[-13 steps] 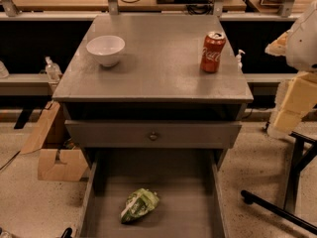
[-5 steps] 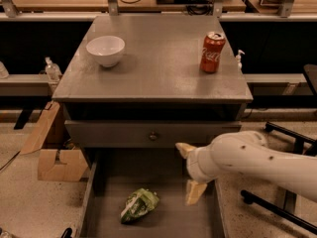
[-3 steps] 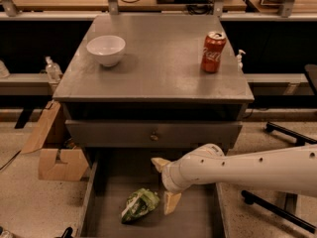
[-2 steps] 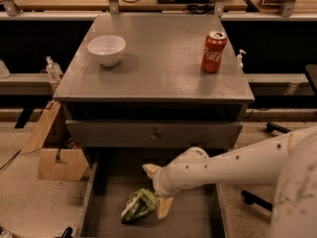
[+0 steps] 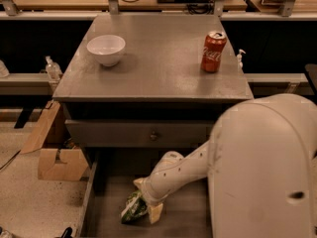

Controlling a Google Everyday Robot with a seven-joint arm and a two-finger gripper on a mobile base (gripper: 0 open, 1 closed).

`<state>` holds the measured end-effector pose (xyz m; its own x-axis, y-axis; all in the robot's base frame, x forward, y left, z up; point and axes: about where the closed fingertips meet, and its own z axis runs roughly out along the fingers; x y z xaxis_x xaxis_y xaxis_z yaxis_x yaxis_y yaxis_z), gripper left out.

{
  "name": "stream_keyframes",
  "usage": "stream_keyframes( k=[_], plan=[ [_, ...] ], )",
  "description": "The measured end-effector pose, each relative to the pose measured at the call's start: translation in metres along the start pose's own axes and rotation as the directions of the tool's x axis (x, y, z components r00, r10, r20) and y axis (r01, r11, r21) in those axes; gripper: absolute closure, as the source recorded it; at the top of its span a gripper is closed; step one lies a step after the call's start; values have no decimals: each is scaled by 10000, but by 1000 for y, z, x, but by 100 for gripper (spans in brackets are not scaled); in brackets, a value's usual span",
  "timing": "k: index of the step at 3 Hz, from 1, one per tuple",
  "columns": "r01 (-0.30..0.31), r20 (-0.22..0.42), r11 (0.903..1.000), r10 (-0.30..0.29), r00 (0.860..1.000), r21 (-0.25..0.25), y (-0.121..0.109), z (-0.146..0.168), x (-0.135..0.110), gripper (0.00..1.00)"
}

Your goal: Pick green jalapeno chip bag from middle drawer and place on counter

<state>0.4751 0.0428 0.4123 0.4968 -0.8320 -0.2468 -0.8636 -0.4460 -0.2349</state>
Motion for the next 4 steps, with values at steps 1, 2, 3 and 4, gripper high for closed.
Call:
stream_keyframes(
  k=[1,2,3,4],
  plan=[
    [82,17,9988,-81,10000,-486,8,23,-7,46],
    [77,18,9989,-76,10000,-471,8,22,-6,71],
    [78,25,9988,-77,10000,-493,9,23,-7,99],
    [80,23,9987,-79,10000,-496,9,23,-7,100]
  ],
)
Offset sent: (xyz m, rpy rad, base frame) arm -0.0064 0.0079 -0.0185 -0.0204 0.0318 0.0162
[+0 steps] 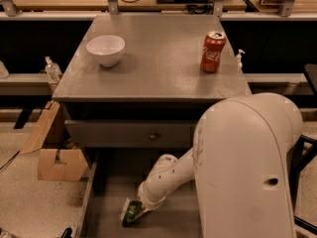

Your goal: Pick green jalapeno chip bag from middle drawer and place on counter

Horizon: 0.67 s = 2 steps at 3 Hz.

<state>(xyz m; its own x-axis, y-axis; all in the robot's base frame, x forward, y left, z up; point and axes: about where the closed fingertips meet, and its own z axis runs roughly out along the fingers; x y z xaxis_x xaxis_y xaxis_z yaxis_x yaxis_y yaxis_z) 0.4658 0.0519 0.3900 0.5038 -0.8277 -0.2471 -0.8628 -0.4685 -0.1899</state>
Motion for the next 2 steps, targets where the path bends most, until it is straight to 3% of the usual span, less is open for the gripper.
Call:
stream_keyframes(
  k=[1,2],
  plan=[
    [167,-562,9998,-164,9983,50,-6,-28,3,100],
    [308,-1381,9995,-320,9899,-108,11,-86,1,100]
  ],
)
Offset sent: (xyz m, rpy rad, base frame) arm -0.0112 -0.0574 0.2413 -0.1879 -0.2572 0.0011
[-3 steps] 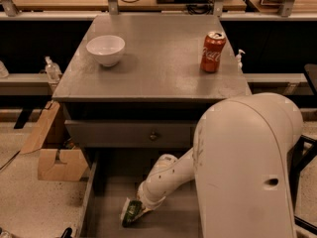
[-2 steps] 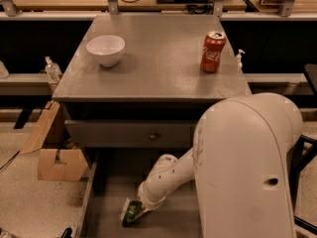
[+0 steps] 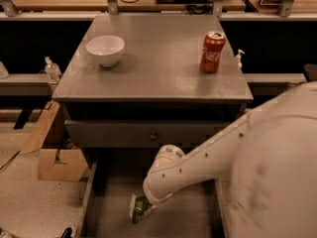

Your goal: Pick green jalapeno chip bag from middle drawer and place on counter

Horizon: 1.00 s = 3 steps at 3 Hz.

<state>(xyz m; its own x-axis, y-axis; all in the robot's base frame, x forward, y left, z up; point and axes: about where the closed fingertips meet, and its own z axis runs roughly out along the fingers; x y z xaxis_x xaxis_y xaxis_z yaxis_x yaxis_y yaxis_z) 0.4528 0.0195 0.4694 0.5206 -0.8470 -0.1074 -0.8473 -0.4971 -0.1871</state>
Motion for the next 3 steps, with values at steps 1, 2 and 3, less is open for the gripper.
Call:
stream_keyframes(
  k=[1,2,3],
  plan=[
    [-135,-359,9994,146,9992,310,9,-69,5,100],
    [-1262,-714,9734,1420,9873,1912,2,-216,47,100],
    [-2150,-285,9381,2311,9725,2717,4,-301,80,100]
  ],
)
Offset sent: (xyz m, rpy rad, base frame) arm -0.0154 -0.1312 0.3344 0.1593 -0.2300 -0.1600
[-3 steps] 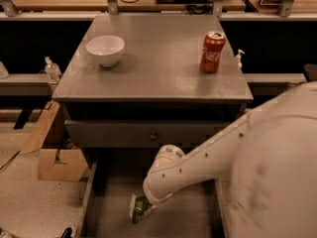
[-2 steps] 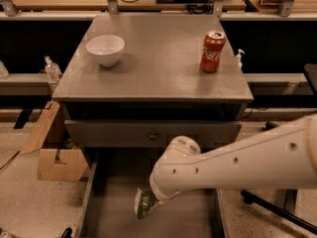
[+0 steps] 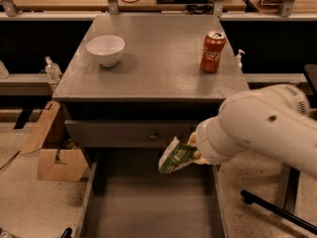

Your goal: Pick green jalapeno chip bag from middle drawer and place on counter

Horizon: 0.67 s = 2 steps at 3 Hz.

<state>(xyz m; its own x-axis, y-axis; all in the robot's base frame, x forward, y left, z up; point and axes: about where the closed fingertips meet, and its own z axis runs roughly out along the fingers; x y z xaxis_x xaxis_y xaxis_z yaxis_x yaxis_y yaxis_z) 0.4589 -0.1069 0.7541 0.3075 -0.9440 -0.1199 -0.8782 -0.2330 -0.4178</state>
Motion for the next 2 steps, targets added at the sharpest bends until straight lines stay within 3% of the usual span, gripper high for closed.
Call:
stream_keyframes(
  k=[1,2],
  plan=[
    [-482,326,9970,463,9984,604,-19,-67,26,100],
    [-397,207,9901,372,9991,1347,-49,-118,27,100]
  ],
)
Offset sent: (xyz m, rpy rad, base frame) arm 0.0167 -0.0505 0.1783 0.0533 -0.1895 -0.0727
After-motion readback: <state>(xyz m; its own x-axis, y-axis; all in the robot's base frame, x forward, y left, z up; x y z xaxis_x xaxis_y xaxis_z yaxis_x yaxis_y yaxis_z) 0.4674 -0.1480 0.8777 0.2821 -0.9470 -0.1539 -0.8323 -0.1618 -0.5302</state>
